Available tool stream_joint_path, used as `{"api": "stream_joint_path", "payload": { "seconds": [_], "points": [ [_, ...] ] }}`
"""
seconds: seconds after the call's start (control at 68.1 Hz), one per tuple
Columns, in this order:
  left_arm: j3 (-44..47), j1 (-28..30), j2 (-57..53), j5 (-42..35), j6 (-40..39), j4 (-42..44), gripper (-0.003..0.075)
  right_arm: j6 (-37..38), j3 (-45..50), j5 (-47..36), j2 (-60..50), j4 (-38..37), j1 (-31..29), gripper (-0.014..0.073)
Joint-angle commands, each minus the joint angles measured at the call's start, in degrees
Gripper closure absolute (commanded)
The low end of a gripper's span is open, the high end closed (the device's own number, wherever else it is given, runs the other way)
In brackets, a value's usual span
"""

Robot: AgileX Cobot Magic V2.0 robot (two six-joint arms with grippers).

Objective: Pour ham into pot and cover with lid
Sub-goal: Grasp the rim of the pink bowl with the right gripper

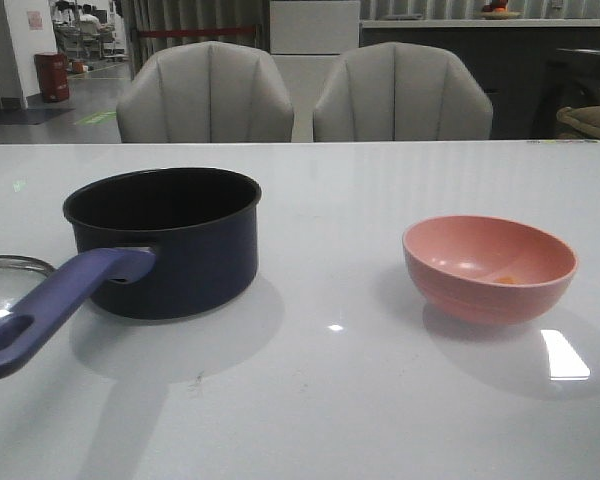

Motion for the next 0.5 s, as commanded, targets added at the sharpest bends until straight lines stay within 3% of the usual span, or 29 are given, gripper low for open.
{"api": "stream_joint_path", "payload": {
  "seconds": [0.0, 0.485],
  "points": [
    [-1.5, -0.3, 0.5, -4.9, -0.1, -0.4, 0.0210, -0.7, -6.0, -5.4, 8.2, 1.4, -0.2, 0.0162],
    [-1.5, -0.3, 0.5, -4.9, -0.1, -0.4, 0.0210, -0.7, -27.8, -2.7, 53.3, 4.6, -0.2, 0.0162]
  ]
}}
